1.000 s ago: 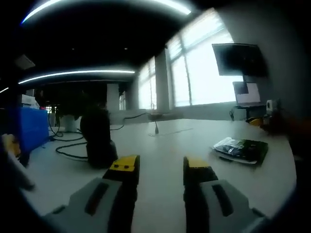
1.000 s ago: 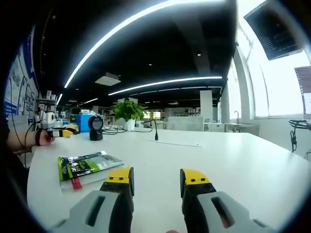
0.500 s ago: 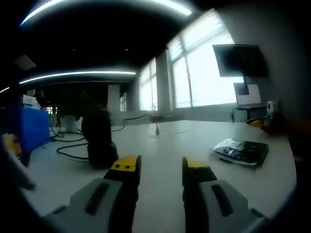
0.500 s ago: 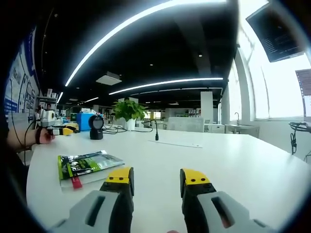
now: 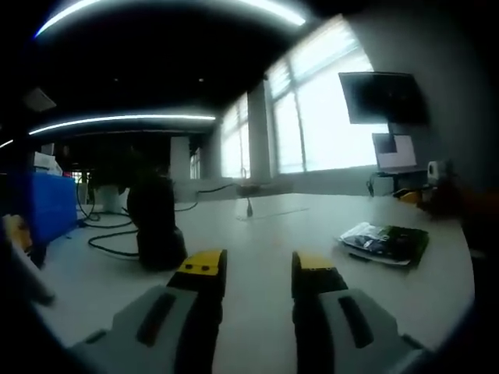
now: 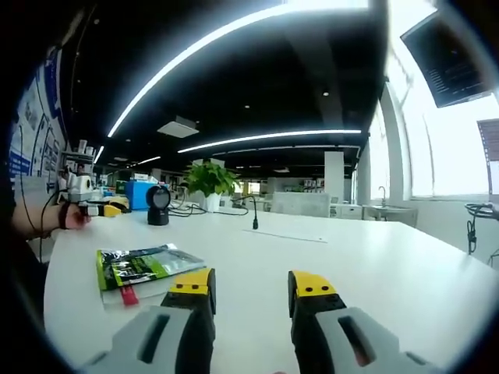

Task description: Clip sheet goods on table flip sheet goods clip sheet goods scan sheet goods put sheet goods back to table

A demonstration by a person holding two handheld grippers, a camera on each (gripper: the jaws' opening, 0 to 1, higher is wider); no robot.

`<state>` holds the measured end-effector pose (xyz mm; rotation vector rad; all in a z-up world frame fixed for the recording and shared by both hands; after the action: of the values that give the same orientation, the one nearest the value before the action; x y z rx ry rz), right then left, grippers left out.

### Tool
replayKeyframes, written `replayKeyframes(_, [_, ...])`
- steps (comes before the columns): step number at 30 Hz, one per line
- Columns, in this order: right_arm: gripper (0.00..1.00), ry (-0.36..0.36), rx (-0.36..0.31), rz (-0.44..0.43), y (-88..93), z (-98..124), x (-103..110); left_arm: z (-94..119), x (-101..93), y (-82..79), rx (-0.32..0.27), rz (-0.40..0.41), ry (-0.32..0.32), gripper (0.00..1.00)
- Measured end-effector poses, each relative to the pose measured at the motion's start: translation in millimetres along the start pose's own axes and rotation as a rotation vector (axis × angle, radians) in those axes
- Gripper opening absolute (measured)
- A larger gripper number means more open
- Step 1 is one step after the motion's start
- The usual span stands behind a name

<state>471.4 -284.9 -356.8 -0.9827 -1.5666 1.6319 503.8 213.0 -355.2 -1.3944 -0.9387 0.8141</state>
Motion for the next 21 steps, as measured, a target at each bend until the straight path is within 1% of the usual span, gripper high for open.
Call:
replayKeyframes(3, [0.32,-0.012,0.006,0.028,-0.3,-0.9,8.4,-0.9,-1.6,1.2,0.012,-0.008,0.008,0.26])
replayKeyframes(6, [0.32,-0.015,0.019,0.041,0.9,-2.0,10.6,-0.7,-2.4,0.9,0.011,-0.016,0.012,0.26])
replayKeyframes(12, [0.32,-0.006,0.003,0.025,-0.4,-0.5,9.5,-0.4,-0.4,0.3,0.006,-0.015,0.001,0.26])
replayKeyframes(18, [0.31,0.012,0.001,0.032,-2.0,-1.0,11.7,-0.6,-1.6,0.5,0.009,-0.019,0.010,0.25])
replayKeyframes(20, [0.31,0.010,-0.026,0.002,-5.4,-0.8,15.5,-0.8,-2.5,0.6,0.010,-0.023,0.014,0.25])
replayKeyframes(21, [0.31,0.003,-0.049,-0.044,-7.2,-0.7,18.4,-0.7,-2.9,0.6,0.010,-0.025,0.014,0.24])
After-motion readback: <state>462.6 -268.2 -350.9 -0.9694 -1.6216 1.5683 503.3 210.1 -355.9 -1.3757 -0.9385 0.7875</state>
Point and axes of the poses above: the point that each gripper's makers call its tool centre point, and the gripper's own axes: z roughly backward along the fingers, x roughly to its left, y roughly out of its underside, the point moved 10 cm from there along z, roughly backward along the fingers, and after that the axes turned 4 degrees about -y, right-handed, at the moved point
